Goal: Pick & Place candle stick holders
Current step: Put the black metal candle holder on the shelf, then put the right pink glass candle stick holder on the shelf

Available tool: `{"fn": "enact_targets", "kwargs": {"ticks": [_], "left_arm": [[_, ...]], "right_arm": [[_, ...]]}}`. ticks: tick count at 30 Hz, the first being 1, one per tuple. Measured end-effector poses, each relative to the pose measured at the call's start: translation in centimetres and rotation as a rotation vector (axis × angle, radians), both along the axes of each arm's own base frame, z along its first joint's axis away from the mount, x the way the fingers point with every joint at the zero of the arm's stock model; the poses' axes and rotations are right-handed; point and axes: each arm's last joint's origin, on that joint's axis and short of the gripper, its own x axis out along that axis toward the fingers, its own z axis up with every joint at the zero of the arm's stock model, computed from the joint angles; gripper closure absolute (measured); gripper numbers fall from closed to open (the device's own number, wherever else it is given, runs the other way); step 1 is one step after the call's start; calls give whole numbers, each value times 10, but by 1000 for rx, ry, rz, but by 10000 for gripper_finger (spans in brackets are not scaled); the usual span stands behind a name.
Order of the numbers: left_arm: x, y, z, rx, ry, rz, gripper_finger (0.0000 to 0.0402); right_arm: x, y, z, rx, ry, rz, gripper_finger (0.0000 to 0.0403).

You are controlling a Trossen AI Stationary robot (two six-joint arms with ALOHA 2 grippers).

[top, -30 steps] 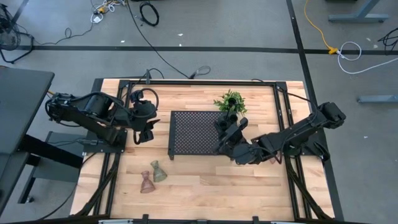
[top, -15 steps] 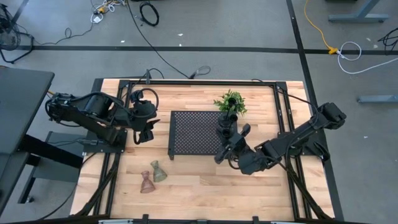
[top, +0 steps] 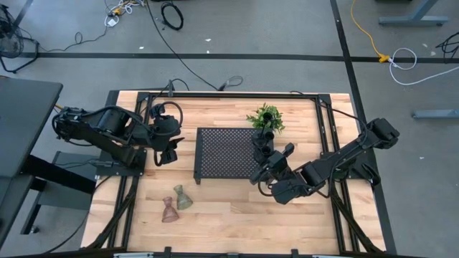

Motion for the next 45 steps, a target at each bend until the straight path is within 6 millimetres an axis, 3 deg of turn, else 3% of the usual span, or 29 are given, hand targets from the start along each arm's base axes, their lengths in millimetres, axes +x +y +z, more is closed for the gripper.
{"fn": "enact_targets", "kwargs": {"ticks": [14, 32, 45], "left_arm": [[0, 0, 0, 2, 0, 1, 209], [0, 0, 0, 2, 2, 2, 209], [-1, 0, 0, -1, 4, 6, 209]], "right_arm": [[0, 1, 1, 0, -14, -8, 357], [-6, 13, 5, -52, 12, 23, 195], [-13, 18, 9, -90, -1, -11, 170]]}}
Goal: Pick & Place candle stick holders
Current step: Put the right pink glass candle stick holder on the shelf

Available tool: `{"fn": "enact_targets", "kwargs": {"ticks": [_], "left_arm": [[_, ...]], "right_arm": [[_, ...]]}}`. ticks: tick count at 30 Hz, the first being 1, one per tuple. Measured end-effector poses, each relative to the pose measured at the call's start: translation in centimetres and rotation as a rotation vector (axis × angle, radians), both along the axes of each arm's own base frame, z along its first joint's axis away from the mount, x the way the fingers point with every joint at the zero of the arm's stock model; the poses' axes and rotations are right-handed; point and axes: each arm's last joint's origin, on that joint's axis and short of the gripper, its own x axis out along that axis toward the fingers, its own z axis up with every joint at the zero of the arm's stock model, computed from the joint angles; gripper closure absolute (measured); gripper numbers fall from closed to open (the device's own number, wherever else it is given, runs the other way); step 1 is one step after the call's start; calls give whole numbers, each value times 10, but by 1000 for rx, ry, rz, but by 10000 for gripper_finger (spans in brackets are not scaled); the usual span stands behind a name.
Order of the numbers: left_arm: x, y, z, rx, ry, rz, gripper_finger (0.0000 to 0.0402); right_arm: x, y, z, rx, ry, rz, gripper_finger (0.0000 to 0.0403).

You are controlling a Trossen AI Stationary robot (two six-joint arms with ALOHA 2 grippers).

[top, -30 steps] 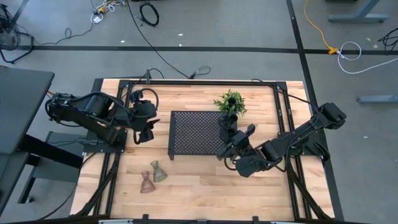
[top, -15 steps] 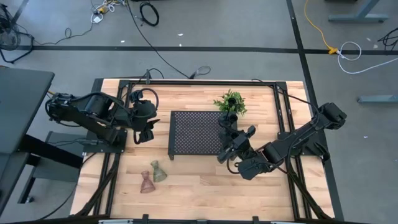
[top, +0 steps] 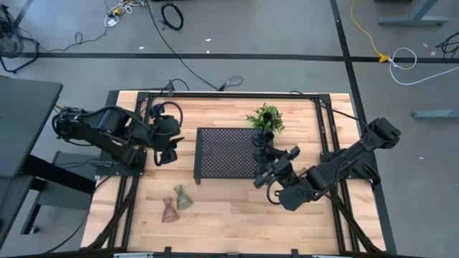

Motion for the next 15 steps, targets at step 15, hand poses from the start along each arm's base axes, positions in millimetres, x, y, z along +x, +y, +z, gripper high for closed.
{"fn": "enact_targets", "kwargs": {"ticks": [15], "left_arm": [[-1, 0, -1, -3, 12, 5, 209]], "right_arm": [[-19, 11, 13, -14, -18, 31, 169]]}}
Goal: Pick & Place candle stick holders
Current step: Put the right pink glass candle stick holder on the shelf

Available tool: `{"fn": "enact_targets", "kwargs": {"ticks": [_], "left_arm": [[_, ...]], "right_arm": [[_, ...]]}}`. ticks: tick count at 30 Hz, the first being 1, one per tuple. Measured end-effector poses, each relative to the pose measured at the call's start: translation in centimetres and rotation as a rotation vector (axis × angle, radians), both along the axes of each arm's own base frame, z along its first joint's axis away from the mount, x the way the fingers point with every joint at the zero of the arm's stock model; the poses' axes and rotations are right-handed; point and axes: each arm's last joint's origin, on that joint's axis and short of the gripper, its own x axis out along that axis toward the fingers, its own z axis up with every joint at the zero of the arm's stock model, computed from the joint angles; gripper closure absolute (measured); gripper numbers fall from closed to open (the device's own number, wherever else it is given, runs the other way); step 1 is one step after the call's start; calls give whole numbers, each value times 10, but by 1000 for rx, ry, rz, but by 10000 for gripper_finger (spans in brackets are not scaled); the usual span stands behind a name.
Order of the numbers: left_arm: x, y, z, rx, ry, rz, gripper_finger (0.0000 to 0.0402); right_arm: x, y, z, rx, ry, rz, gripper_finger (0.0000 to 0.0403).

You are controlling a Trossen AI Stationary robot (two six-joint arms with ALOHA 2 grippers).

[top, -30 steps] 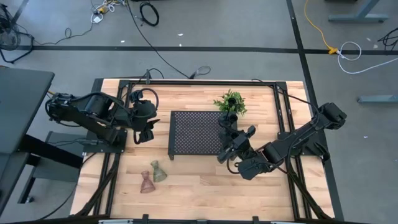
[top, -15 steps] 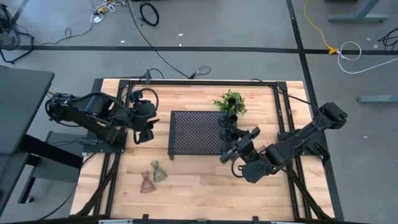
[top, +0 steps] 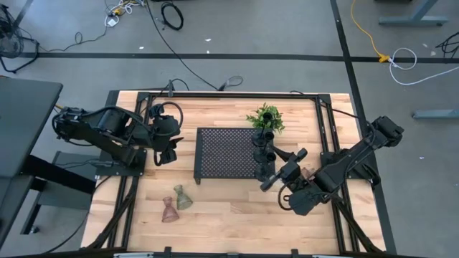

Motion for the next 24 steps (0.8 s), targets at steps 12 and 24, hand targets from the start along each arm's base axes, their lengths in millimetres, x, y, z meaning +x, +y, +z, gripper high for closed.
{"fn": "enact_targets", "kwargs": {"ticks": [12, 24], "left_arm": [[0, 0, 0, -1, 0, 1, 209], [0, 0, 0, -2, 1, 1, 209]], "right_arm": [[-17, 20, 1, -37, 18, 60, 169], [-39, 44, 0, -28, 4, 162, 169]]}}
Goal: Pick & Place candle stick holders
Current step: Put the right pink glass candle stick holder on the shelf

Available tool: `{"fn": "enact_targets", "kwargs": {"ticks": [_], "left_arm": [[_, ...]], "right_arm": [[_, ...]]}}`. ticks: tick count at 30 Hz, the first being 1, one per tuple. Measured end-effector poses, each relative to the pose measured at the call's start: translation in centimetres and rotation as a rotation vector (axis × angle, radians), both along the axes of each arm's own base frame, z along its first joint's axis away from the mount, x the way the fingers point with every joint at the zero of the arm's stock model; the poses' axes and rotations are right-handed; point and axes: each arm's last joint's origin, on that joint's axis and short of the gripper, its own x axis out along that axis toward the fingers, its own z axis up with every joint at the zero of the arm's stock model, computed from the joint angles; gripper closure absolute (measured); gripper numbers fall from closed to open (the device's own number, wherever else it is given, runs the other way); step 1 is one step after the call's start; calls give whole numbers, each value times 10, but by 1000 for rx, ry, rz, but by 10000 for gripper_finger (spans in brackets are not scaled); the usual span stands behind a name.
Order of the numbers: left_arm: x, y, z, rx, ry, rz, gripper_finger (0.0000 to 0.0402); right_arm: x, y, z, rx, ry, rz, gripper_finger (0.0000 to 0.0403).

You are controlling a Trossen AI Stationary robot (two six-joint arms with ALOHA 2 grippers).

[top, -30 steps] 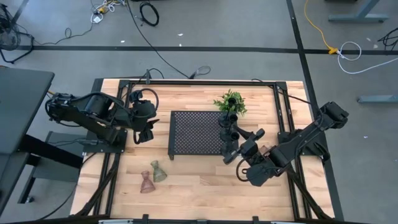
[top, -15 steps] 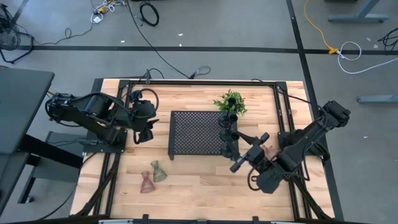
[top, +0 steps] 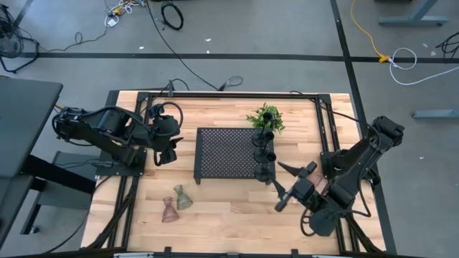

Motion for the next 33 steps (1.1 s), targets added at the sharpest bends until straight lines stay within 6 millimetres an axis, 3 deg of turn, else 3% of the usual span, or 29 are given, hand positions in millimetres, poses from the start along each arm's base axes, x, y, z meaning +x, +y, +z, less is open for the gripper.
{"fn": "enact_targets", "kwargs": {"ticks": [7, 12, 16, 21, 26, 33], "left_arm": [[0, 0, 0, -7, 0, 9, 209], [0, 0, 0, -9, -2, 11, 209], [0, 0, 0, -9, -2, 12, 209], [0, 0, 0, -12, -7, 18, 209], [0, 0, 0, -21, -14, 30, 209], [0, 0, 0, -57, -25, 47, 209]], "right_arm": [[-17, 12, -16, 147, 95, 226, 171], [-37, 2, -41, 413, 324, 256, 188], [-58, -14, -53, 592, 536, 86, 208], [-81, -36, -57, 713, 780, -260, 230], [-84, -44, -57, 749, 888, -395, 231], [-73, -57, -64, 783, 1011, -444, 214]]}}
